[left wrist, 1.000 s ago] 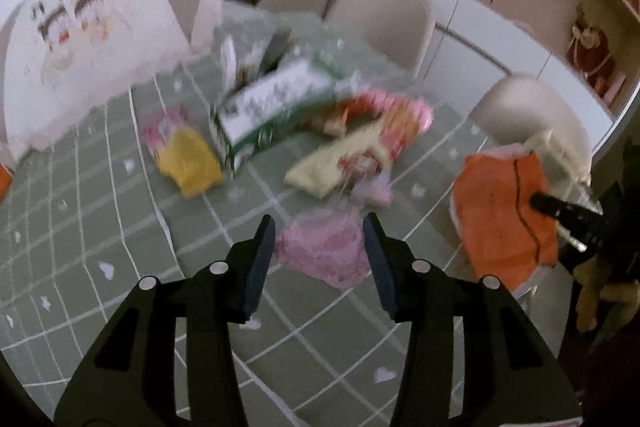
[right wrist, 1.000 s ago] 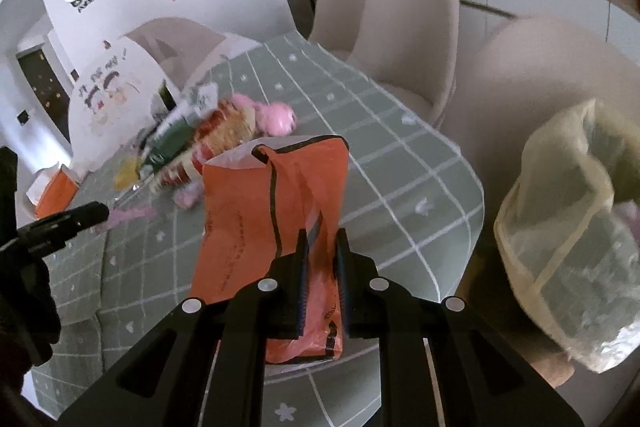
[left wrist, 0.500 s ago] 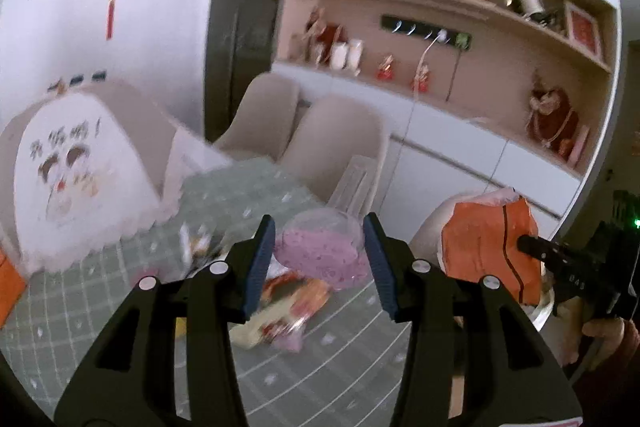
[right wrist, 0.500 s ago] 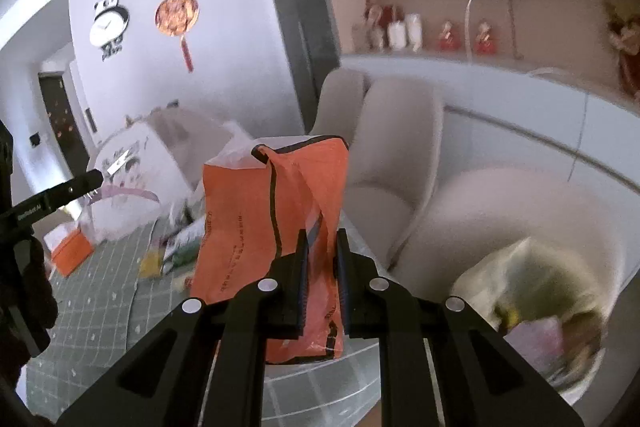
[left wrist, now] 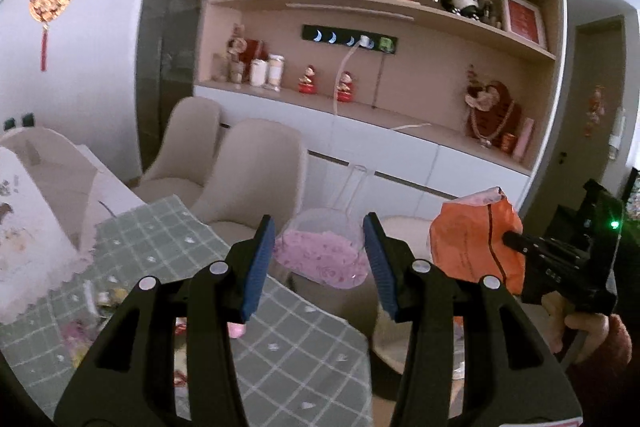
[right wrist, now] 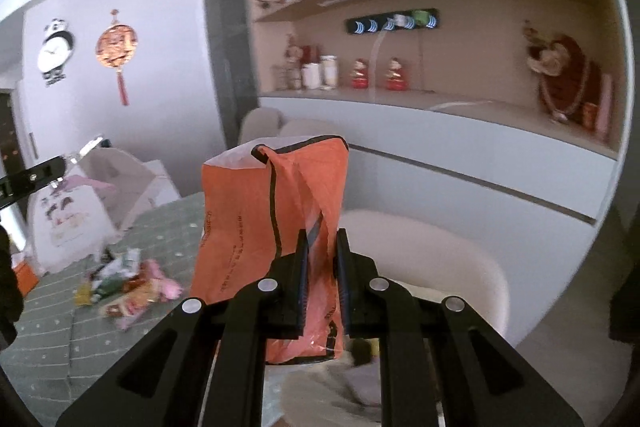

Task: Collect trash
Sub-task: 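Carry the balloon and orange bag to the bin and open both tools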

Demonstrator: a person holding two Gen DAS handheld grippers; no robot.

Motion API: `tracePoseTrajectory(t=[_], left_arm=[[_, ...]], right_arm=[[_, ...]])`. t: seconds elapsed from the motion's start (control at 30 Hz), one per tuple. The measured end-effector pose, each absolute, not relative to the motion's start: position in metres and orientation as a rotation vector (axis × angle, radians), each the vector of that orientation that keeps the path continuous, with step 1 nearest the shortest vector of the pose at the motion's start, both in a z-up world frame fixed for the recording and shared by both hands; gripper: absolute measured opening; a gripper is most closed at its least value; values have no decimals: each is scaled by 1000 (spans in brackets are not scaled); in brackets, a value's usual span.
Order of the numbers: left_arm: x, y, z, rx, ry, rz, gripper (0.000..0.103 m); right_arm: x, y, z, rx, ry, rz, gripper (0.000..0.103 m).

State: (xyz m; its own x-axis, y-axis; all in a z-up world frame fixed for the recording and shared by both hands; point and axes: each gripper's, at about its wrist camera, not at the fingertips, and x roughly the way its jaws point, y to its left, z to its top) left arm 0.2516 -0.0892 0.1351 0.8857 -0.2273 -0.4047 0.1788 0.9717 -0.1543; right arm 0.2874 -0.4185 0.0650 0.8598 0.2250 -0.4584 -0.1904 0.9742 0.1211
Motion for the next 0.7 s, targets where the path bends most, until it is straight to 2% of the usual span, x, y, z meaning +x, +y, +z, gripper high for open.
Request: tracePoseTrajectory(t=[0.3,0.57,0.7], left_arm=[[306,-128,96,-253,537,-335,43],[325,-140,67,-271,608,-361,43],[334,-135,57,-276,639,-351,43]], right_arm=[[310,-471,26,23,629,53,14],[349,-454,-64,-83,848,20,14],[354,-432,-91,-43,931,134,14]])
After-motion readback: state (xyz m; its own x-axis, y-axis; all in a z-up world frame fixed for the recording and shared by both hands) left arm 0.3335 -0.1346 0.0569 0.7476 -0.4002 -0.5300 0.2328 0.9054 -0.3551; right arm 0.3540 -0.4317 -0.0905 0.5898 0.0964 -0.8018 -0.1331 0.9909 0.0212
